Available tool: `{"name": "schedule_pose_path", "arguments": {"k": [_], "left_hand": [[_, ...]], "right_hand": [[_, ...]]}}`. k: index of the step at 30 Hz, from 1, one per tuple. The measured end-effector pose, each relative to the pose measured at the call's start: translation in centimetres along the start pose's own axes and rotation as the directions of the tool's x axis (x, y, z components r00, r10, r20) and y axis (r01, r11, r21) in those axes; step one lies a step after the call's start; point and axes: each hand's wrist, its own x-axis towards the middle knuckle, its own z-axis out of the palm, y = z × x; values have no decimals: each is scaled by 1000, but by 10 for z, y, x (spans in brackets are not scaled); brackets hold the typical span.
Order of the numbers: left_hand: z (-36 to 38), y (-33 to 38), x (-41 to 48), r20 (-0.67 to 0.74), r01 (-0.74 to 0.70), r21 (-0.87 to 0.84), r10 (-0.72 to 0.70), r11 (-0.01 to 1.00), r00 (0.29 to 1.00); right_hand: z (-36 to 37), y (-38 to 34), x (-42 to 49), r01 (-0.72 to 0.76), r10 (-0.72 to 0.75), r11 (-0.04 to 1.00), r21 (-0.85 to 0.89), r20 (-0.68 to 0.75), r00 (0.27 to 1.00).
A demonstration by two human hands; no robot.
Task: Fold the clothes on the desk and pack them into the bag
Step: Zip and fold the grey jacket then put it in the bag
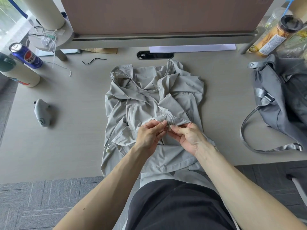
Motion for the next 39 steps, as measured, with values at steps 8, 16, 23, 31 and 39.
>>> {"name": "schedule_pose_path", "arguments": {"k": [8, 16, 23, 31, 39], "left_hand": [[4, -3, 1, -61, -118, 24, 120, 993, 991], [6, -5, 2, -77, -197, 98, 205, 975, 976], [3, -6, 4, -82, -247, 230, 271, 941, 959], [2, -8, 2, -48, -268, 240, 287, 933, 957], [-1, -3, 0, 28, -318, 374, 332, 871, 943]], "right_hand": [[5, -1, 2, -12, 12, 1000, 14, -27, 1000], [7, -2, 2, -23, 23, 1000, -4, -44, 999], [9, -3, 0, -14, 14, 1000, 6, -77, 997], [8, -5, -1, -33, 32, 999, -1, -98, 995], [11, -6, -7, -50, 50, 999, 9, -128, 990]]}}
